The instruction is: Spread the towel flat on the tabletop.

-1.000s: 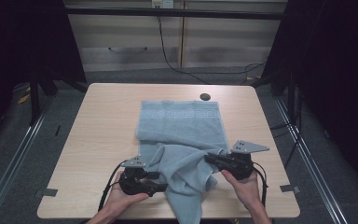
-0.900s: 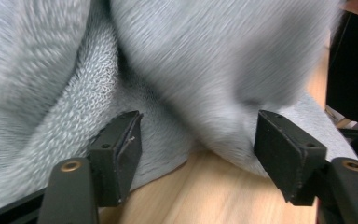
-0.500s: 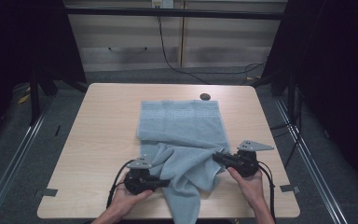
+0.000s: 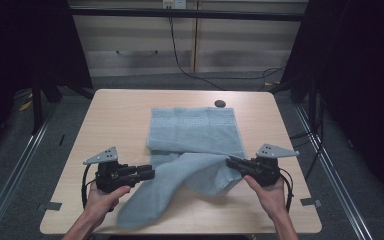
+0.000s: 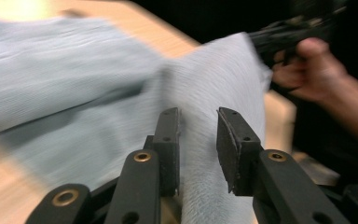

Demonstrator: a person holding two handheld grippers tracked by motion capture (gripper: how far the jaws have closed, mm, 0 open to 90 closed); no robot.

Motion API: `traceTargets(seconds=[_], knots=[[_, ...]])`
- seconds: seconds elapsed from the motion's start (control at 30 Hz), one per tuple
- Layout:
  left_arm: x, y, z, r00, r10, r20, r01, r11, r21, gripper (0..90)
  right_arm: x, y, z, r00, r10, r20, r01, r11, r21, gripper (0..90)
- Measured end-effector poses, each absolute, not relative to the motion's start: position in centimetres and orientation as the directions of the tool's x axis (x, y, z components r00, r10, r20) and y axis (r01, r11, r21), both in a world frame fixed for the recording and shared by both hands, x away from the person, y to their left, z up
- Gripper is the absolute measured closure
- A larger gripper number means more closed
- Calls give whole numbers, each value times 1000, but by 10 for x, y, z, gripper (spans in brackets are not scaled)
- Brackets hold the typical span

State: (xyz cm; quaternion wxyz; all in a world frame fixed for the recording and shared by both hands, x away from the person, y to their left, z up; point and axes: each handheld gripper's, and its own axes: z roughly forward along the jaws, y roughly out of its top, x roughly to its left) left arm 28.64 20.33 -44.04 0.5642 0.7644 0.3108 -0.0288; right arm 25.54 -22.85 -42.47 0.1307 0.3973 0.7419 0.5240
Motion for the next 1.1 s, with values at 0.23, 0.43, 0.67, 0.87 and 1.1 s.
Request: traceTargets(seconds=[0.23, 0.43, 0.67, 0.87, 1.1], knots=[[305, 197, -474, 745, 532, -401, 584, -230, 779, 608, 302, -233, -469, -558, 791, 252, 591, 166, 789, 754], [308, 189, -477, 767, 484, -422, 576, -228, 785, 452, 278, -234, -452, -550, 803, 230, 523, 117, 844, 546], [312, 183, -480, 771, 460, -440, 573, -199, 795, 443, 243, -218, -454, -690, 664, 288, 529, 192, 826, 726], [308, 177, -474, 788, 396, -471, 564, -159, 810, 383, 247, -185, -497, -718, 650, 249, 578, 358, 734, 545], [310, 163, -490, 792, 479, -379, 556, -310, 771, 464, 244, -174, -504, -773, 620, 137, 499, 459, 735, 531]])
